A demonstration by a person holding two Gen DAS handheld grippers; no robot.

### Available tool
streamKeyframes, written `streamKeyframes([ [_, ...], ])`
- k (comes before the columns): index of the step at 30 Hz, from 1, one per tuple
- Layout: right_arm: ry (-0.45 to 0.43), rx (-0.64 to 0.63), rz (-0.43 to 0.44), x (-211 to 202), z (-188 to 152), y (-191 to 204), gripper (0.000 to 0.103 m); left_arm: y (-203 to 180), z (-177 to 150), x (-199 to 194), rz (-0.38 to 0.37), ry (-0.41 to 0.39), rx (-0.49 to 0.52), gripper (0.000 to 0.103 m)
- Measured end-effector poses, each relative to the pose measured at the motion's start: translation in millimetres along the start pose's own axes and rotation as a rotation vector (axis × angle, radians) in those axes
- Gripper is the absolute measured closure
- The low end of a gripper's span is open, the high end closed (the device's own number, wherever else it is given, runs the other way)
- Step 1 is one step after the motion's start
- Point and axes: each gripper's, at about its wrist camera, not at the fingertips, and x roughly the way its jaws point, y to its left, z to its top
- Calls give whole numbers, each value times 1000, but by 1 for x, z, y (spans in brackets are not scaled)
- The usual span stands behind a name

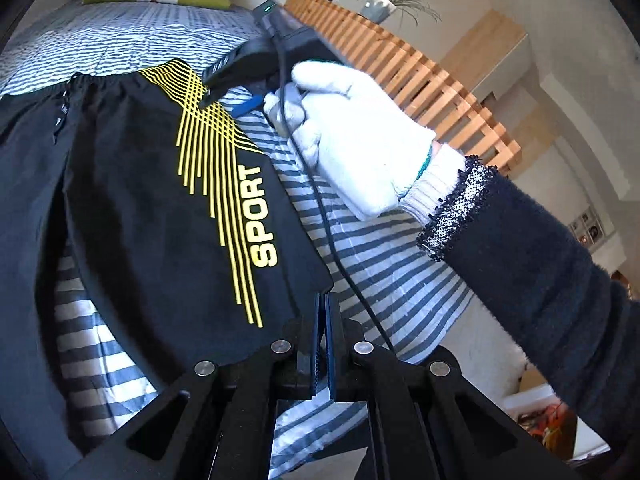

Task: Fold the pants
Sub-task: 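Grasp the pants leg with the right tool while the left tool grasps the waistband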

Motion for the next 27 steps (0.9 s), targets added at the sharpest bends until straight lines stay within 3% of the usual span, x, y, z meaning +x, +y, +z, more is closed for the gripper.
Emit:
streamKeyframes([
  [1, 14, -4, -20, 3, -1, 2, 58, 3, 0, -2, -6, -3, -6, 101],
  [4, 21, 11, -44, 3, -3, 6, 94, 10, -6, -14, -20, -23, -13, 101],
  [5, 10, 15, -50, 0, -4, 7, 97, 13, -9, -19, -28, -34, -18, 101],
  [11, -79, 29, -33, -38, 1, 43, 101, 56, -34, -69, -25, -131, -140, 101],
  [17, -173, -98, 15, -68, 18, 146, 101, 118, -79, -134, 59, -242, -298, 101],
  [21, -181, -192, 10, -53, 17, 229, 101, 151, -115, -167, 117, -303, -396, 101],
  [27, -110, -317, -77, 17, 10, 348, 101, 200, -161, -191, 167, -335, -535, 101],
])
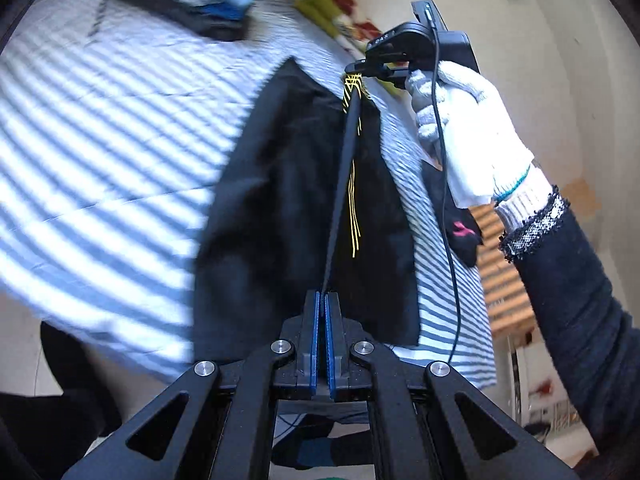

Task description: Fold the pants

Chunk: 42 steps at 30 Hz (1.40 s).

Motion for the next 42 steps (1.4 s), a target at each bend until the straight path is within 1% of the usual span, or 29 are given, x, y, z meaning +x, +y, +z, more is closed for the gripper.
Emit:
streamKeyframes([
  [2, 20, -34, -11, 19, 5, 29, 101, 14, 4, -6, 12, -11, -30, 101],
  [4, 41, -59, -11, 34, 6, 47, 101, 26, 8, -14, 24, -23, -50, 101],
  [6, 56, -68, -20, 46, 8, 58, 101, 37, 9, -17, 39, -33, -63, 101],
  [9, 115, -100, 17, 60, 8, 68, 99, 44, 8, -20, 54, -27, -80, 101],
  [10, 119, -87, 30, 58, 8, 66, 94, 48, 8, -19, 54, -21, -87, 101],
  [11, 110, -69, 62, 51, 7, 61, 89, 51, 8, -19, 54, -16, -90, 101],
  [13, 77, -40, 112, 30, 4, 49, 85, 53, 9, -23, 58, -6, -92, 101],
  [15, 42, -13, 156, 1, -8, 31, 79, 53, 10, -24, 51, -5, -97, 101],
  [18, 13, -36, 171, -49, -52, 6, 73, 54, 11, -27, 55, -8, -88, 101],
  [19, 9, -44, 164, -64, -75, -3, 71, 54, 12, -28, 57, -8, -84, 101],
  [20, 15, -45, 146, -79, -105, -15, 68, 53, 13, -29, 58, -6, -79, 101],
  [22, 47, -32, 132, -92, -154, -31, 67, 50, 14, -31, 62, -11, -73, 101],
  [23, 78, -9, 136, -95, -182, -40, 67, 49, 14, -34, 63, -12, -70, 101],
  [25, 132, 61, 176, -93, -227, -56, 67, 47, 15, -37, 65, -13, -71, 101],
  [27, 158, 121, 239, -87, -263, -63, 66, 46, 15, -37, 68, -10, -78, 101],
  [30, 156, 162, 308, -72, -288, -59, 66, 45, 16, -30, 72, 7, -88, 101],
  [31, 151, 160, 329, -66, -290, -56, 66, 45, 17, -28, 76, 14, -90, 101],
  [33, 135, 168, 335, -58, -292, -51, 66, 45, 17, -25, 84, 27, -91, 101],
  [34, 126, 161, 362, -57, -292, -47, 66, 45, 18, -23, 93, 29, -92, 101],
  [35, 121, 154, 373, -56, -292, -44, 66, 45, 19, -23, 104, 32, -91, 101],
  [36, 124, 161, 364, -57, -290, -40, 67, 45, 20, -22, 108, 33, -91, 101],
  [37, 125, 182, 383, -58, -288, -41, 79, 45, 21, -23, 107, 33, -92, 101],
  [38, 139, 206, 422, -60, -288, -40, 98, 43, 22, -25, 102, 30, -95, 101],
  [39, 150, 229, 443, -62, -286, -40, 100, 42, 24, -28, 94, 23, -97, 101],
  [42, 145, 274, 506, -74, -280, -44, 100, 35, 29, -40, 69, 4, -97, 101],
])
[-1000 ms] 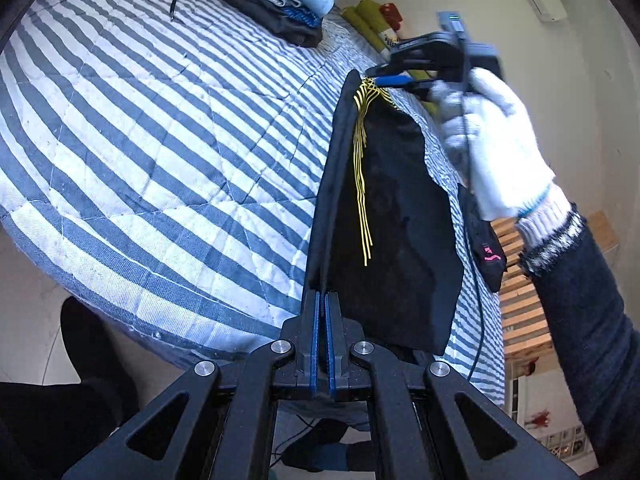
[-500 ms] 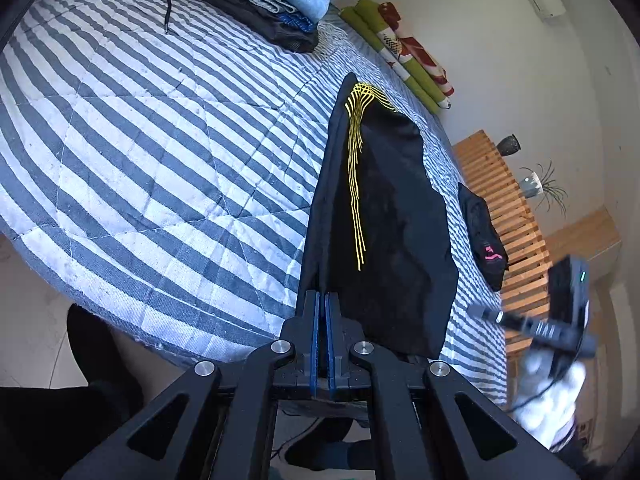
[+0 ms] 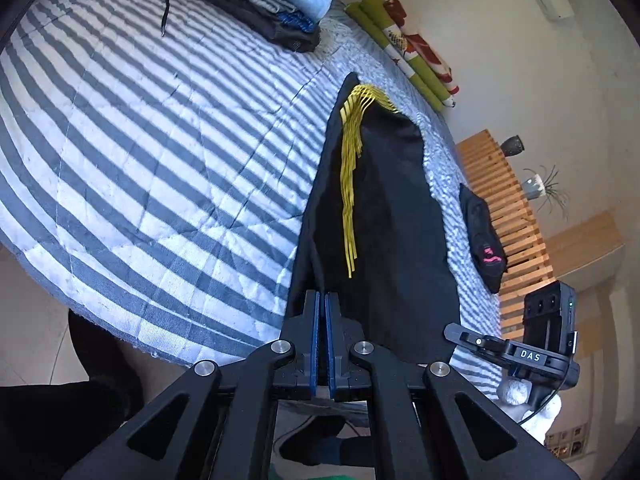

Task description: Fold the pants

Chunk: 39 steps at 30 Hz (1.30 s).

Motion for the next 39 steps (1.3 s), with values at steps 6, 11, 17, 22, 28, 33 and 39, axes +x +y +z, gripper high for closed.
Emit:
streamKeyframes([
  [6, -23, 54, 168, -22, 10, 13, 100, -18, 10, -32, -11, -54, 52, 101],
  [11, -1, 50, 193, -13, 16, 25, 100, -5, 9, -37, 11, -47, 28, 101],
  [17, 78, -39, 51, 30, 19, 38, 97, 14, 3, -13, 74, 16, 17, 101],
  [22, 118, -67, 64, 33, 16, 36, 87, 24, -1, -7, 146, 45, 40, 93],
  [28, 77, -37, 84, 17, 26, 27, 74, 11, -8, -28, 123, -21, 81, 73],
  [33, 102, -14, 97, 28, 32, 27, 74, -52, -29, -22, 4, 38, 289, 62],
  [39, 115, 22, 107, 30, 35, 14, 74, -100, -52, 36, -38, 191, 424, 58],
])
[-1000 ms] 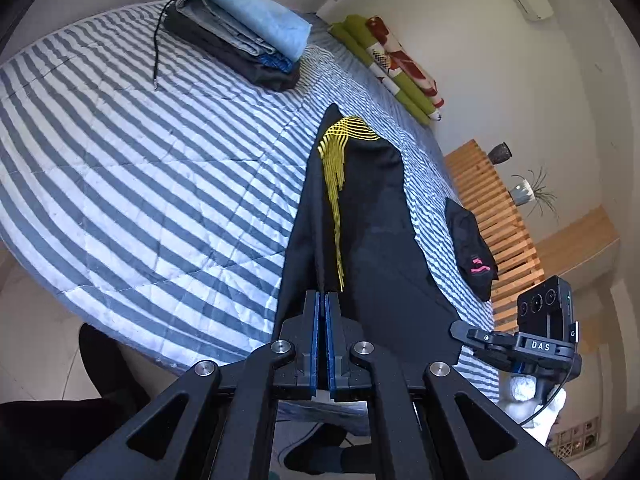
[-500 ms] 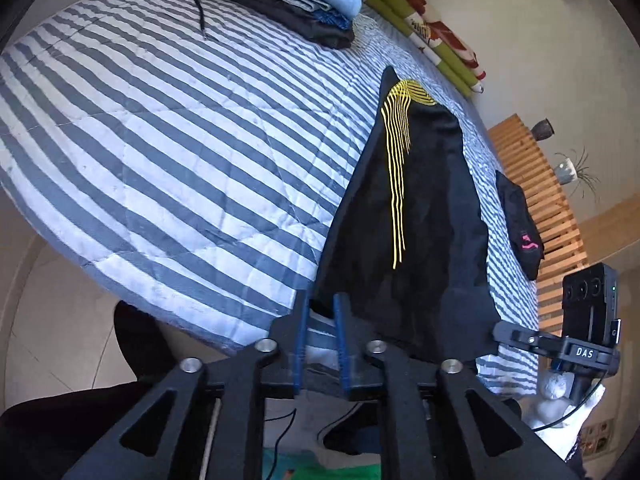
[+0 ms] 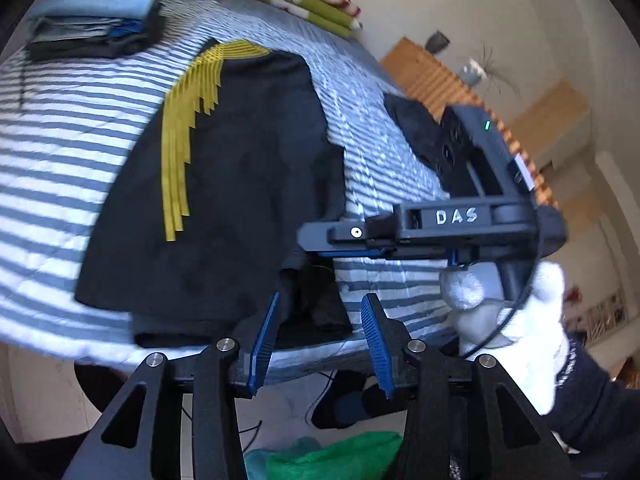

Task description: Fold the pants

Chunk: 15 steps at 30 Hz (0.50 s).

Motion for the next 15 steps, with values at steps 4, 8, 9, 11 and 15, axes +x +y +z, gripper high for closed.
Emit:
streamKeyframes([
  [4, -4, 12, 14, -8, -3, -8, 74, 1, 5, 32, 38, 39, -21, 79],
  [8, -37, 14, 0, -25, -7, -14, 74, 11, 12, 29, 63, -10, -61, 99],
  [9, -48, 2, -33, -31, -10, -14, 74, 15, 13, 25, 48, -26, -80, 99],
  [11, -57, -50, -143, -37, -16, -8, 74, 22, 19, 12, 36, -66, -113, 99],
  [15, -29, -136, -247, -24, -23, 11, 74, 33, 29, -8, -20, -140, -168, 99],
])
